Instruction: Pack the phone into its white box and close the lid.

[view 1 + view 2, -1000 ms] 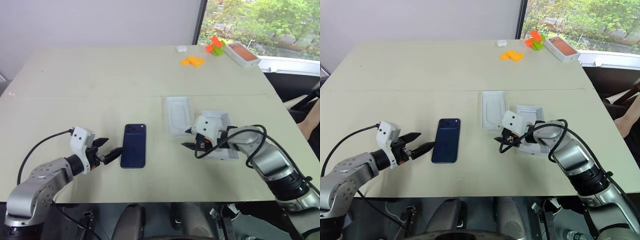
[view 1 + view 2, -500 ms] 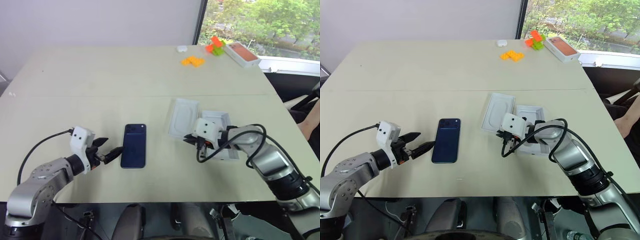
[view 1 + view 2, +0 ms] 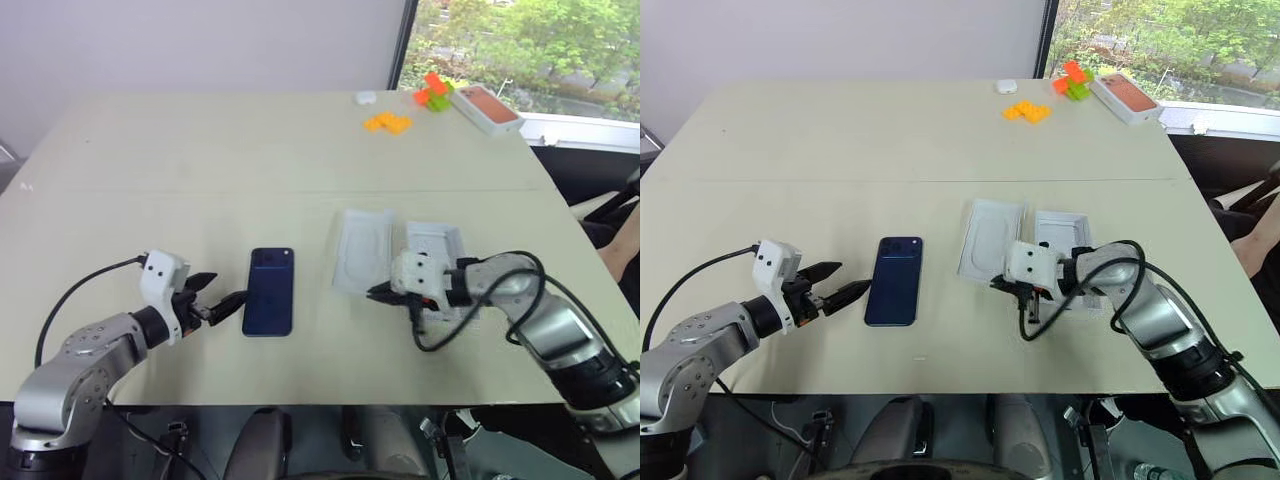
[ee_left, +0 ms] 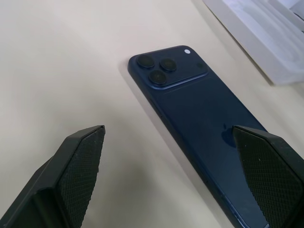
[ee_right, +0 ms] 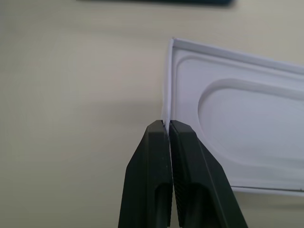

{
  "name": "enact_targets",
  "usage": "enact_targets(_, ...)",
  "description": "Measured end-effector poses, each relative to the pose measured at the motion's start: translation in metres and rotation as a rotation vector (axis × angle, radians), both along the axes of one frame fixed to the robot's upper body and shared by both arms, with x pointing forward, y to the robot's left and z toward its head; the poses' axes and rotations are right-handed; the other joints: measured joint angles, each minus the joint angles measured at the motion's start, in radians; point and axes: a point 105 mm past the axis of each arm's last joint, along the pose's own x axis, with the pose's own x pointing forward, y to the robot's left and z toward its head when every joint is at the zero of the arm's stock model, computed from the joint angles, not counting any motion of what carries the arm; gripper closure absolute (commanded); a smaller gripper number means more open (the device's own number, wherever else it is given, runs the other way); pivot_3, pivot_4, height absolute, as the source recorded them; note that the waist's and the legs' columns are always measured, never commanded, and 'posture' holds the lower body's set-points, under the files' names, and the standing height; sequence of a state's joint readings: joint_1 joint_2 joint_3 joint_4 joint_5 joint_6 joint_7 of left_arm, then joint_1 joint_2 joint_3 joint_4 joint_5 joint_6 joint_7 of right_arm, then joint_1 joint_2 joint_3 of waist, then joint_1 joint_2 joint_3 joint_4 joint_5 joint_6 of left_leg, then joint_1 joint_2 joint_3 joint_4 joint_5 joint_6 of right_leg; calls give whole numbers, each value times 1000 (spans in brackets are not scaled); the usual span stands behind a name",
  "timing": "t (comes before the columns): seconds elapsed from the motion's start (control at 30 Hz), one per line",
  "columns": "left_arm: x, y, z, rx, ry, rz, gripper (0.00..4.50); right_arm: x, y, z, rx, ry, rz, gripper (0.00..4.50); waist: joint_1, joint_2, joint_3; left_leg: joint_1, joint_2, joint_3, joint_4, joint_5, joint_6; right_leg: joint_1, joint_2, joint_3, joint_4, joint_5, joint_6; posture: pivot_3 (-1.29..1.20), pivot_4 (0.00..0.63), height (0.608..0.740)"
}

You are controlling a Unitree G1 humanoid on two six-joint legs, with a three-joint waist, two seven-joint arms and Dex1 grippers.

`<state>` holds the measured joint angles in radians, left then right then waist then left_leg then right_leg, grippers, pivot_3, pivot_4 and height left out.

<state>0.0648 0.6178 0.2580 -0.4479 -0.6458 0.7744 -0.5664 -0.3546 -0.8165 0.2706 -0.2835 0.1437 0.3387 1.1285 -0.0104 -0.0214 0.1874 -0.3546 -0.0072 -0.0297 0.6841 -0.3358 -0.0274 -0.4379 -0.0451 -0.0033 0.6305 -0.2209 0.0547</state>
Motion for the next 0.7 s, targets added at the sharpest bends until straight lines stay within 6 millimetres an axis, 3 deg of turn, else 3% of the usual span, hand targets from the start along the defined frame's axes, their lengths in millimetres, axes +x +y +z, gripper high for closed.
enact_targets(0.33,0,0,0,-3,-2,1,0,-11,-1,-2,-13,1,91,4319,-1,0,0,3,1,0,0,0,0,2,1,0,1,0,0,0,150,740)
enact_targets(0.43,0,0,0,-6,-1,4,0,-13,-1,-1,1,35,85,3561,0,0,0,2,0,0,0,0,0,2,0,0,0,0,0,0,150,740)
enact_targets(0.57,1,8,6,-20,-16,38,0,-7,17,22,149,24,24,1642,-4,0,0,2,1,0,0,0,0,1,0,0,1,0,0,0,150,740)
enact_targets(0.67,1,16,9,-34,-16,74,0,-7,33,37,227,26,2,1642,-1,0,0,2,1,-1,0,0,0,2,1,-1,1,0,0,0,150,740)
enact_targets(0.7,0,19,8,-38,-10,85,0,-8,37,39,242,34,-2,2206,0,0,0,2,1,-1,0,0,0,2,1,-1,1,0,0,0,150,740)
